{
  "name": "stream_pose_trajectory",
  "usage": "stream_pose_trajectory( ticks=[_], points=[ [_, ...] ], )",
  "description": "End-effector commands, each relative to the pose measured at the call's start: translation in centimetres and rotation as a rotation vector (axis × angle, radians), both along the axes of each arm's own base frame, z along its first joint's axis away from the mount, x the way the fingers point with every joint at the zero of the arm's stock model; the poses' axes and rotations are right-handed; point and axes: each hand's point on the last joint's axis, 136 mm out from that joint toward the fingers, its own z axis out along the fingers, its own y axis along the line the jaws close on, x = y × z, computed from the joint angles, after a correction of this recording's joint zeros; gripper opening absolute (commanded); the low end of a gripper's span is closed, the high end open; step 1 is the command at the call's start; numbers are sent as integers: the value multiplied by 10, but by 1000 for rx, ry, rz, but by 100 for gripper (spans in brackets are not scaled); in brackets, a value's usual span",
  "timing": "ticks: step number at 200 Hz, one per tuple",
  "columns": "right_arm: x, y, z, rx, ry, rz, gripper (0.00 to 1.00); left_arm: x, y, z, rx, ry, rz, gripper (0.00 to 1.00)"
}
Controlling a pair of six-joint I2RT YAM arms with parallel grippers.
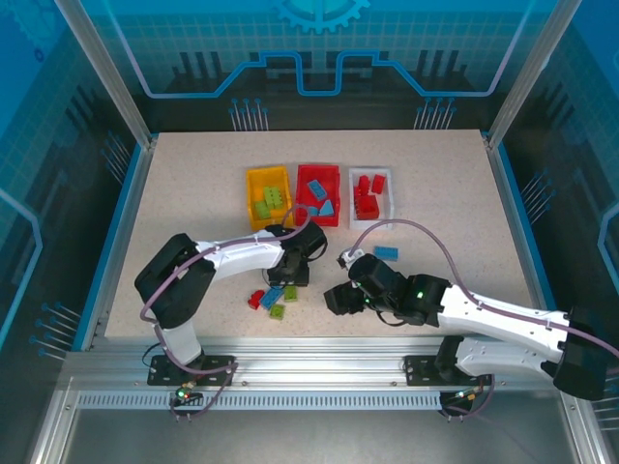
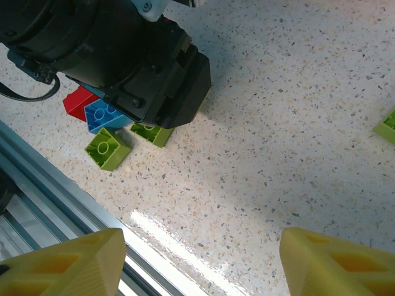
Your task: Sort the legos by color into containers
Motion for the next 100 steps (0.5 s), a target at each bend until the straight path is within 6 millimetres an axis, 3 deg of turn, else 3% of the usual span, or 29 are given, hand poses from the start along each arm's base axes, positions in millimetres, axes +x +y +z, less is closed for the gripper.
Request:
stream_pose_trajectory(
  ticks=[1,27,56,78,100],
  points=[
    [1,11,15,63,-21,2,68,1,-11,0,-39,3,-6,37],
    [1,6,17,65,-29,-11,68,6,-19,3,-64,-10,-12,28],
    [1,0,18,61,-35,-27,68,17,-24,13,-69,-50,-20,26],
    [3,-2,24,73,-58,-34,67,41,-20,47,-51,-129,-31,27],
    [6,4,38,119,-101,-13,67,71,2,83,-77,-191,11,27]
  ],
)
